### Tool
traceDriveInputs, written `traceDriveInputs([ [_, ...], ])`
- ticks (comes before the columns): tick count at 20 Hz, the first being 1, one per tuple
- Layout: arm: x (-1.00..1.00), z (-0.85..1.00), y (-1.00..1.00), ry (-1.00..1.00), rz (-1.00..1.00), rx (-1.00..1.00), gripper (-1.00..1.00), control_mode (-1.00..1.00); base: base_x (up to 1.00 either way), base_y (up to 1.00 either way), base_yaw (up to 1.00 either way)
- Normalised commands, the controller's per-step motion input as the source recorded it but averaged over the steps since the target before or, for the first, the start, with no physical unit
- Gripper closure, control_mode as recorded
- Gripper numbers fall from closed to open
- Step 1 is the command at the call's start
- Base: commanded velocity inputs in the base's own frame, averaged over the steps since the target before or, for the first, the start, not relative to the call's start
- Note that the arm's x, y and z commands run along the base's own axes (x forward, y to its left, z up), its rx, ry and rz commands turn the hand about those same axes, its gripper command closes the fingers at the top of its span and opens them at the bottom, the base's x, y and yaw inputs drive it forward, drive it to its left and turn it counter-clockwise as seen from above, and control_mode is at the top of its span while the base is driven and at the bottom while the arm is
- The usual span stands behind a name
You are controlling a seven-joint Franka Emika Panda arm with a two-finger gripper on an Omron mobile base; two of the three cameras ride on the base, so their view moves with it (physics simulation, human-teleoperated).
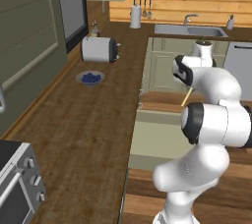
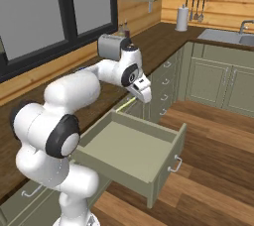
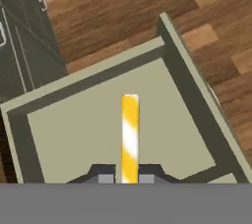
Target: Take a straw from the drawer in front and place it inside the glass cup on the dining counter.
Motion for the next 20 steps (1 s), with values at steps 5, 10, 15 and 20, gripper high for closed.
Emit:
traceDriveInputs([
  [5, -0.08, 0.78, 0.44, -0.01, 0.65, -0.22, 1.0, -1.0, 0.0, 0.0, 0.0],
  [10, -0.72, 0.33, 0.46, -0.18, 0.44, -0.17, 1.0, -1.0, 0.0, 0.0, 0.0],
  [15, -0.68, 0.02, 0.3, -0.3, 0.22, -0.1, 1.0, -1.0, 0.0, 0.0, 0.0],
  [20, -0.22, 0.0, 0.22, -0.25, 0.09, -0.05, 1.0, -1.0, 0.0, 0.0, 0.0],
])
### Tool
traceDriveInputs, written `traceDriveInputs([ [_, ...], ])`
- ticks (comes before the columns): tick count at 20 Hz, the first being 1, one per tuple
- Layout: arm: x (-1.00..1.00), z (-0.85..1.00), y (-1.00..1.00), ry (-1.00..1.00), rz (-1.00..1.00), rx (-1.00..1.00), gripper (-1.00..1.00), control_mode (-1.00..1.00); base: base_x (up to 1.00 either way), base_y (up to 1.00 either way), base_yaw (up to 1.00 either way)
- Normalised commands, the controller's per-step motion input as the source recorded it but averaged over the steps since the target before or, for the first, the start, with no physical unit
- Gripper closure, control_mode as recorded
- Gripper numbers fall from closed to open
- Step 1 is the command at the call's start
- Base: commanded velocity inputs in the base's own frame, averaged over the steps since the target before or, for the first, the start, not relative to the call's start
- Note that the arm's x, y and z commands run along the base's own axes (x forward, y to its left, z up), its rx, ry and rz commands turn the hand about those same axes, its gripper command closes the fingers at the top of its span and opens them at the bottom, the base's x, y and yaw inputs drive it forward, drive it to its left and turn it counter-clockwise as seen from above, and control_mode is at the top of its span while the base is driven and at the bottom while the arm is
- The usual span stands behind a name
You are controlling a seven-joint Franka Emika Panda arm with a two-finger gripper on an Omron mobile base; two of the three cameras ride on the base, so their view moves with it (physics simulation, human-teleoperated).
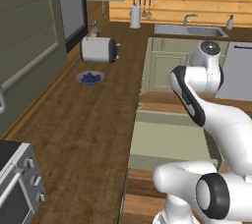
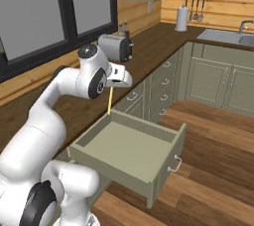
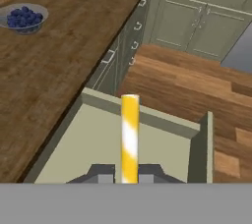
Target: Take a straw from the drawer in front and place it inside the glass cup on the dining counter.
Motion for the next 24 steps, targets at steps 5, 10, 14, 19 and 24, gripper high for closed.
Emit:
traceDriveInputs([
  [5, 0.0, 0.0, 0.08, -0.07, 0.06, 0.0, 1.0, 1.0, 0.0, 0.0, 0.0],
  [10, 0.0, 0.0, 0.0, 0.0, 0.0, 0.0, 1.0, 1.0, -0.77, -0.51, -0.01],
  [14, 0.0, 0.0, 0.0, 0.0, 0.0, 0.0, 1.0, 1.0, -0.48, -1.0, -0.08],
  [19, 0.0, 0.0, 0.0, 0.0, 0.0, 0.0, 1.0, 1.0, -0.05, -1.0, -0.12],
  [24, 0.0, 0.0, 0.0, 0.0, 0.0, 0.0, 1.0, 1.0, 0.19, -0.99, -0.29],
])
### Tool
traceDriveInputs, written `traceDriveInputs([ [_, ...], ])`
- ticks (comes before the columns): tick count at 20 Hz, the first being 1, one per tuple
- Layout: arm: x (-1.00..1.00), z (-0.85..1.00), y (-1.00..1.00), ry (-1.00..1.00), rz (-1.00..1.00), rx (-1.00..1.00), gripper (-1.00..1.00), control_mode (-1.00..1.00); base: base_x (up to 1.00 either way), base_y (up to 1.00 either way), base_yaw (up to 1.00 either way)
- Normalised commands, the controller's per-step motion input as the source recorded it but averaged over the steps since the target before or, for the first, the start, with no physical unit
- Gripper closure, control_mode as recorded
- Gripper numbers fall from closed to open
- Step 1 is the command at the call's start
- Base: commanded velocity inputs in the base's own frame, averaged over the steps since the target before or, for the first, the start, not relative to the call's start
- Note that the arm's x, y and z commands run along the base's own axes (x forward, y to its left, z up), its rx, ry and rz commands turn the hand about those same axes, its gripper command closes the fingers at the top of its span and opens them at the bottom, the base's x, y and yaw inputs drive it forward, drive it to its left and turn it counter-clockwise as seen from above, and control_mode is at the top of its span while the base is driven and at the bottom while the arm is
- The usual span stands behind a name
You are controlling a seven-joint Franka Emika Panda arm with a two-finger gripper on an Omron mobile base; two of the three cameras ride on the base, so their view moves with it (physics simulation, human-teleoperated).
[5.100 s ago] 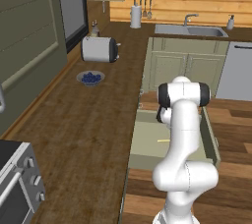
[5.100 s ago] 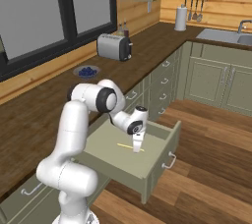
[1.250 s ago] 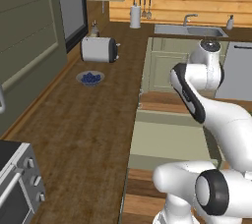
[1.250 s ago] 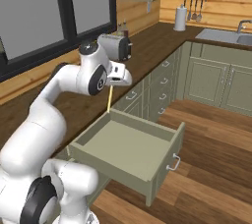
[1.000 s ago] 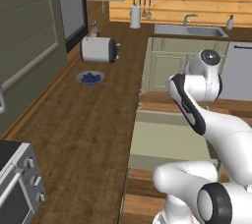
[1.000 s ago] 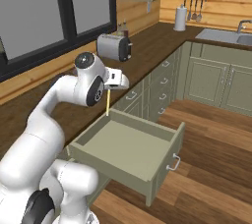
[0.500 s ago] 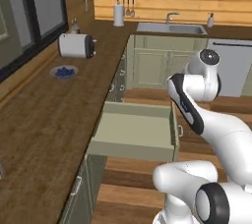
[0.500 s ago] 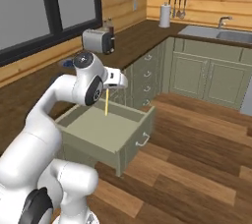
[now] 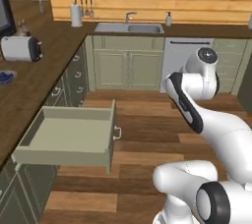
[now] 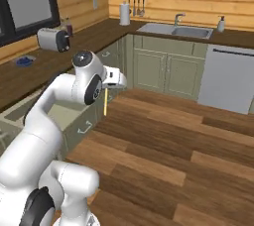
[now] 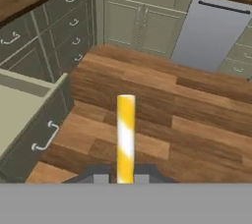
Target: Take a straw from the drawer in front and place it inside the glass cup on the dining counter.
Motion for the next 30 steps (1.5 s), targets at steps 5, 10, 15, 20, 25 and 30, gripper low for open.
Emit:
traceDriveInputs([
  [5, 0.0, 0.0, 0.0, 0.0, 0.0, 0.0, 1.0, 1.0, 0.55, -0.91, -0.41],
  [10, 0.0, 0.0, 0.0, 0.0, 0.0, 0.0, 1.0, 1.0, 0.62, -0.74, -0.41],
  [15, 0.0, 0.0, 0.0, 0.0, 0.0, 0.0, 1.0, 1.0, -0.08, -0.75, -0.29],
  [20, 0.0, 0.0, 0.0, 0.0, 0.0, 0.0, 1.0, 1.0, -0.66, -0.93, -0.15],
  [25, 0.0, 0.0, 0.0, 0.0, 0.0, 0.0, 1.0, 1.0, -0.64, -1.0, -0.09],
  [30, 0.0, 0.0, 0.0, 0.0, 0.0, 0.0, 1.0, 1.0, -0.18, -0.99, -0.02],
])
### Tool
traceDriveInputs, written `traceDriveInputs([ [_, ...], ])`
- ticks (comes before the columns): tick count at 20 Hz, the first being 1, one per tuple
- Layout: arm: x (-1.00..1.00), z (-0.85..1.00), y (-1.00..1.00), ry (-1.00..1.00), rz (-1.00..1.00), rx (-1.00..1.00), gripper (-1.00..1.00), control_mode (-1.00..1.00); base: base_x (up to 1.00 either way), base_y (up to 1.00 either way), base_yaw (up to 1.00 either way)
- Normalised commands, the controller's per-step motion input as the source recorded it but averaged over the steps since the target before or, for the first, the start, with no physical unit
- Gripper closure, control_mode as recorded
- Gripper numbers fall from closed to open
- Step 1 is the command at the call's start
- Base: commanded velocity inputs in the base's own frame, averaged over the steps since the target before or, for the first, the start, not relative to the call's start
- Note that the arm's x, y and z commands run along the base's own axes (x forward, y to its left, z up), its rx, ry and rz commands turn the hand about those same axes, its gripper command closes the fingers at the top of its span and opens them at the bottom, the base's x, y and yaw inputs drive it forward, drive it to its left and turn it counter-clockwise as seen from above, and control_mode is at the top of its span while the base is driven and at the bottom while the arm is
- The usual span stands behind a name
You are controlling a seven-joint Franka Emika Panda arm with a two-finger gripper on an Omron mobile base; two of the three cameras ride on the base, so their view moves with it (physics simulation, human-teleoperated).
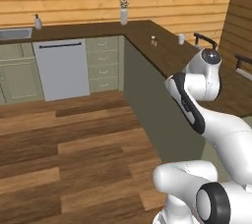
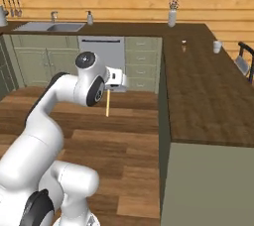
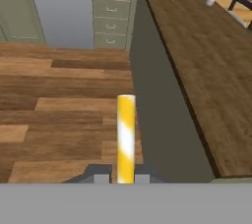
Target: Take a straw from the drawer in front and place it inside the glass cup on the dining counter.
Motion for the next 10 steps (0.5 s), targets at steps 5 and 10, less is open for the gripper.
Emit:
traceDriveInputs([
  [5, 0.0, 0.0, 0.0, 0.0, 0.0, 0.0, 1.0, 1.0, 0.06, -1.0, 0.01],
  [10, 0.0, 0.0, 0.0, 0.0, 0.0, 0.0, 1.0, 1.0, 0.04, -1.0, 0.06],
])
